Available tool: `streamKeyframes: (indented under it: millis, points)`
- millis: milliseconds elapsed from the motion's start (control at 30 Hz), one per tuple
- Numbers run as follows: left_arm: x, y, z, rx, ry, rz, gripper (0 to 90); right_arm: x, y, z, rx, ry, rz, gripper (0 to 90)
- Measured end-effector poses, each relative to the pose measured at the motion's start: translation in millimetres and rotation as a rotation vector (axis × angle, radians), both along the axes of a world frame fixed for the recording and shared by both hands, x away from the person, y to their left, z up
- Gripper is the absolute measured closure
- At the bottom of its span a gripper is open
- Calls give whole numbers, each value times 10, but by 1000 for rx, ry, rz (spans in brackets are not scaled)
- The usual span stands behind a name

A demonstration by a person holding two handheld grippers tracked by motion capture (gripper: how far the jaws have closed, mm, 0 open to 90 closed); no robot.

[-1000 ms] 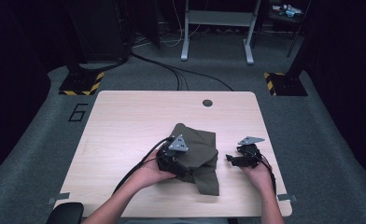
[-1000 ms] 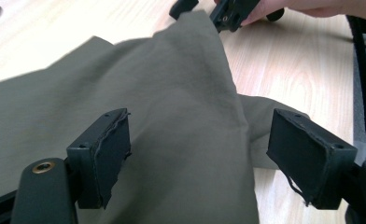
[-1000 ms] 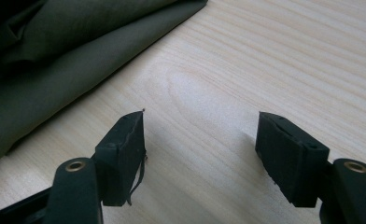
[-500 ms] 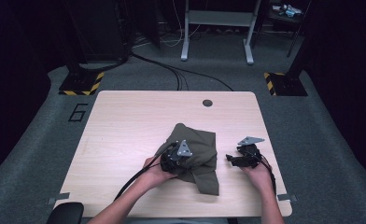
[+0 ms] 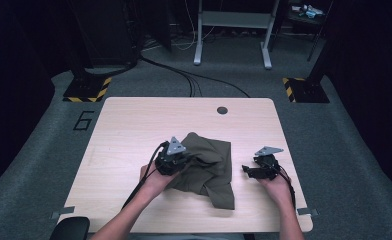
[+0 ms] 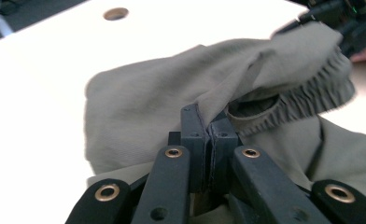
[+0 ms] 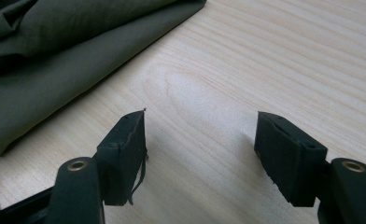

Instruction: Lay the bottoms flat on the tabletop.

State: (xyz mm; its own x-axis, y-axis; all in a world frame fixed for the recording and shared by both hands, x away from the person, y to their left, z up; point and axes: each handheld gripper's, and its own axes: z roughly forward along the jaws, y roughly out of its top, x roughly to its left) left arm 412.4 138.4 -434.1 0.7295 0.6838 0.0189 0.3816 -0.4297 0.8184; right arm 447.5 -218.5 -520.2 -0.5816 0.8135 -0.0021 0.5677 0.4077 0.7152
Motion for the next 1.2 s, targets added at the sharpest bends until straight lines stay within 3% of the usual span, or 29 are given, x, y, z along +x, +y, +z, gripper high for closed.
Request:
streamKeyframes:
  millis: [33, 567, 667, 767, 867, 933, 1200]
  points:
    - [22, 75, 45, -18, -6, 33, 876, 0, -3, 4, -3, 5, 2, 332]
    - [349, 793, 224, -174, 30, 235, 878, -13, 6, -4, 10, 10, -16, 332]
    - [384, 894, 218, -172, 38, 263, 878, -14, 9, -12, 16, 0, -23, 333]
    - [459, 1079, 174, -181, 51, 348, 878, -17, 11, -13, 17, 0, -26, 333]
    - [494, 1157, 131, -172, 52, 386, 878, -14, 7, -14, 13, -3, -20, 333]
    - [550, 1270, 46, -178, 65, 437, 878, -15, 7, -17, 15, -6, -19, 333]
    - [673, 1507, -119, -135, 118, 495, 878, -26, 7, -36, 28, -25, -26, 332]
